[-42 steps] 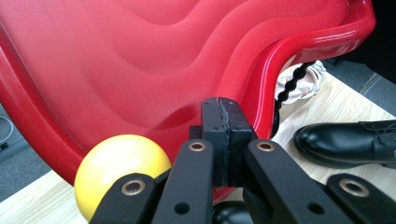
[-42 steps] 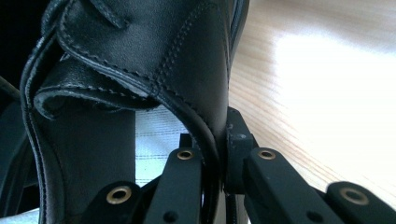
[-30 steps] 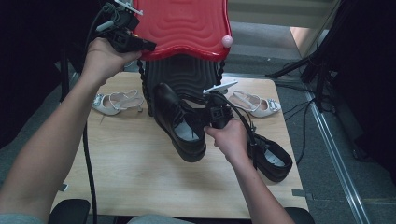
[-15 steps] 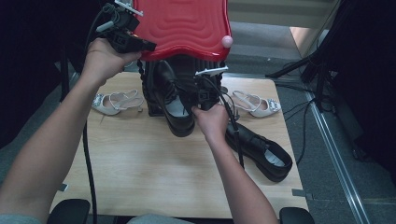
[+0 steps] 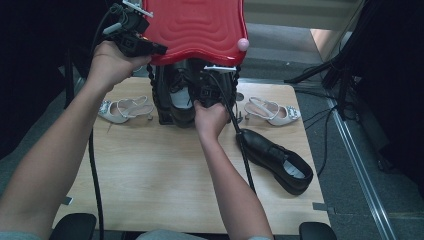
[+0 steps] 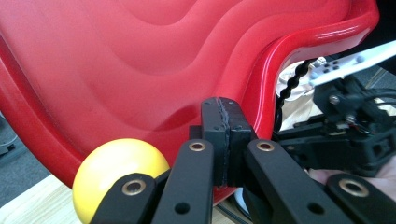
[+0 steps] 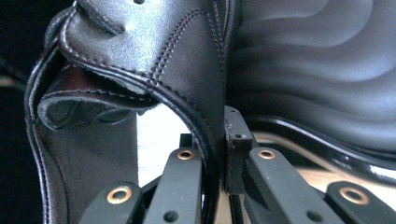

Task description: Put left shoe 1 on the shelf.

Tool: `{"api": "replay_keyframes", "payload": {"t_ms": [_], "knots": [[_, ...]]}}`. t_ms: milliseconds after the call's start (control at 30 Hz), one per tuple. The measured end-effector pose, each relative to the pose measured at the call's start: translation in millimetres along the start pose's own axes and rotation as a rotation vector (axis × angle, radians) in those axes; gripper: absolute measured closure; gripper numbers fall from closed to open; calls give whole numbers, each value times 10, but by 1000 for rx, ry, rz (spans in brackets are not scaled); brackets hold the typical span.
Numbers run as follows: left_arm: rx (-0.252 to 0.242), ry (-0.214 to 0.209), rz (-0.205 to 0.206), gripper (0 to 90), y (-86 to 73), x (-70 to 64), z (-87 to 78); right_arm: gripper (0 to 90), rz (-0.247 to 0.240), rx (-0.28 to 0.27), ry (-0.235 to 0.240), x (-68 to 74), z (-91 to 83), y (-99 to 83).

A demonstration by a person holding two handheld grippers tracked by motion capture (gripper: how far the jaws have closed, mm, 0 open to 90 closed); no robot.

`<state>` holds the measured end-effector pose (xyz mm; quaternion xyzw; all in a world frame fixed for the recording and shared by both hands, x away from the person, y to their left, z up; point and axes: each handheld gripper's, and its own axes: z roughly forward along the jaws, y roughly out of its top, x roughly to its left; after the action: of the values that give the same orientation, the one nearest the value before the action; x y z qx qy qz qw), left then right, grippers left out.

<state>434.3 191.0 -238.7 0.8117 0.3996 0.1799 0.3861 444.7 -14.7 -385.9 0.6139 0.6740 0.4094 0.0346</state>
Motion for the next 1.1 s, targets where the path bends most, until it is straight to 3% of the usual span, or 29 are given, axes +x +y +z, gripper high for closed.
{"api": "replay_keyframes", "payload": {"t_ms": [100, 267, 500, 600, 633, 800, 900, 967, 1100], "knots": [[-2, 1, 1, 900, -1, 1, 2, 877, 21, -26, -23, 26, 74, 34], [-5, 1, 4, 900, -6, 3, 0, 860, 5, -56, -50, 66, 154, 53], [-4, 3, 10, 900, -11, -2, -5, 724, 8, -56, 0, 29, 131, 42], [-7, 4, 5, 900, -10, -2, 1, 636, -34, -63, 0, 46, 91, 23], [-7, 4, 5, 900, -10, -3, 2, 623, -61, -61, -23, 42, 78, 14], [-8, 5, 3, 900, -10, -3, 3, 614, -70, -53, -10, 16, 21, -28], [-8, 5, 5, 900, -11, -4, 2, 583, -101, -50, -15, 22, -35, -48], [-10, 4, 3, 900, -10, -3, 5, 579, -126, -69, 6, 12, -100, -68], [-8, 5, 2, 900, -10, -2, 4, 580, -125, -44, 23, 16, -171, -94]]}}
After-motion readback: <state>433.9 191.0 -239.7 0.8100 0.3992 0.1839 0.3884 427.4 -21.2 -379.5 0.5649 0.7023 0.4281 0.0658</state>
